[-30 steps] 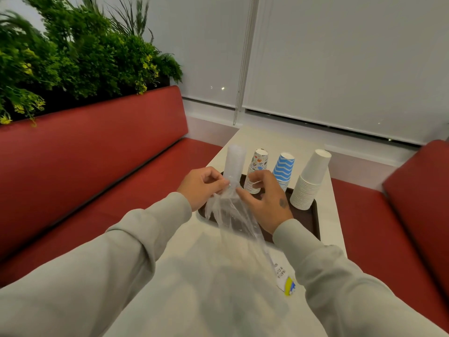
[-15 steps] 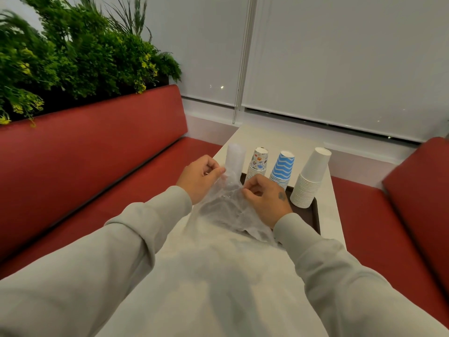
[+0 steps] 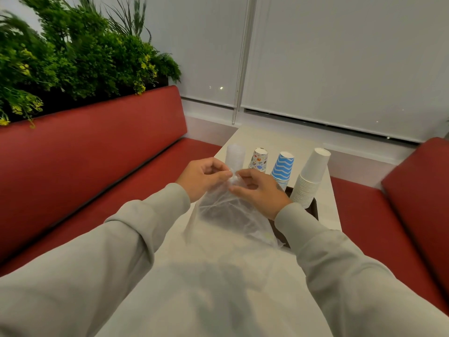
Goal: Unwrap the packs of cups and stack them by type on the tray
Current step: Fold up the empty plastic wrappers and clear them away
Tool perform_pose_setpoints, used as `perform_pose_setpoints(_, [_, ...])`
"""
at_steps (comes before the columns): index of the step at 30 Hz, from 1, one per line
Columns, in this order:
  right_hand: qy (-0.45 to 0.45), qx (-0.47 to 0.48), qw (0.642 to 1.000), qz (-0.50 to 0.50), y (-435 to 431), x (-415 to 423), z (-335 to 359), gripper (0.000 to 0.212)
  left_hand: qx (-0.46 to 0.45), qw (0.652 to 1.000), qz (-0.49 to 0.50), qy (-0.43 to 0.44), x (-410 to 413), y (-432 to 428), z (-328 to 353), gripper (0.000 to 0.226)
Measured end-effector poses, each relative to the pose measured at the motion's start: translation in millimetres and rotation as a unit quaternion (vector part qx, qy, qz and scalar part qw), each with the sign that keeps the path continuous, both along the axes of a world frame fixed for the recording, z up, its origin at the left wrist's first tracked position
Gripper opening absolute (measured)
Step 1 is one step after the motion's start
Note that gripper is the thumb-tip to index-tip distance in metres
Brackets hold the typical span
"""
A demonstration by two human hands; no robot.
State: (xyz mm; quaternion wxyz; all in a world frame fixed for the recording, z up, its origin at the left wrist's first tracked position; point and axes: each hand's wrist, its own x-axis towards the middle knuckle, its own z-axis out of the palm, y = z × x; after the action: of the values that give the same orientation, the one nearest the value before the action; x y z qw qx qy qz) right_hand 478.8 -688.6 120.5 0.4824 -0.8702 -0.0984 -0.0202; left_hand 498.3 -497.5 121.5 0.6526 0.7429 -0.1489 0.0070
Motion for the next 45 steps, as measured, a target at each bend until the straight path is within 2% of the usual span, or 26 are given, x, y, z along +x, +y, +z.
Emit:
perform_pose_setpoints(3, [-0.019, 0.019, 0.999, -0.037, 1, 4, 5, 0.01, 0.032, 0.999, -0.017, 0.033, 0, 1, 0, 0.039])
perform_pose_setpoints(5, [-0.027, 0.063, 0.996, -0.064, -4, 6, 6, 0.008, 0.1, 0.992, -0.038, 0.064, 0, 9, -2, 0.052])
perform_pose_setpoints(8, [-0.014, 0.122, 0.989, -0.086, -14, 11, 6, 0.005, 0.188, 0.978, -0.05, 0.076, 2, 24, -10, 0.03])
perform_pose_setpoints(11, [0.004, 0.17, 0.98, -0.105, -26, 15, 3, 0.007, 0.151, 0.983, -0.018, 0.099, 4, 37, -15, 0.014])
perform_pose_setpoints(15, [0.02, 0.221, 0.965, -0.137, -37, 15, 3, 0.009, 0.062, 0.989, -0.021, 0.131, 2, 44, -9, 0.017])
perform_pose_setpoints(19, [0.04, 0.27, 0.949, -0.158, -40, 10, 3, 0.024, -0.039, 0.988, 0.017, 0.15, 1, 45, -1, 0.023])
perform_pose_setpoints(25, [0.123, 0.267, 0.954, -0.058, -41, 5, 5, 0.04, -0.063, 0.989, 0.048, 0.121, 4, 39, 3, 0.024])
perform_pose_setpoints(28, [0.112, 0.261, 0.957, -0.068, -39, 8, 5, 0.035, -0.088, 0.987, 0.075, 0.108, 5, 37, 4, 0.026])
perform_pose_setpoints(30, [0.103, 0.286, 0.949, -0.08, -38, 10, 6, 0.028, -0.102, 0.986, 0.056, 0.117, 6, 39, 3, 0.033])
perform_pose_setpoints(34, [0.068, 0.334, 0.935, -0.1, -37, 11, 11, 0.019, -0.026, 0.989, -0.014, 0.144, 5, 42, -2, 0.05])
perform_pose_setpoints(36, [0.067, 0.344, 0.93, -0.11, -37, 12, 13, 0.021, -0.036, 0.987, -0.026, 0.154, 3, 42, -4, 0.045])
perform_pose_setpoints(38, [0.078, 0.299, 0.944, -0.117, -39, 13, 13, 0.024, -0.063, 0.986, -0.017, 0.156, 3, 43, -4, 0.038])
perform_pose_setpoints(40, [0.062, 0.16, 0.975, -0.14, -39, 16, 14, 0.028, -0.049, 0.988, -0.014, 0.146, 4, 44, -2, 0.034])
perform_pose_setpoints(42, [0.018, 0.067, 0.986, -0.152, -34, 16, 19, 0.037, -0.021, 0.991, -0.021, 0.134, 5, 43, 1, 0.029])
perform_pose_setpoints(45, [-0.061, -0.01, 0.99, -0.125, -18, 14, 30, 0.051, 0.023, 0.994, -0.026, 0.1, 5, 36, 7, 0.022])
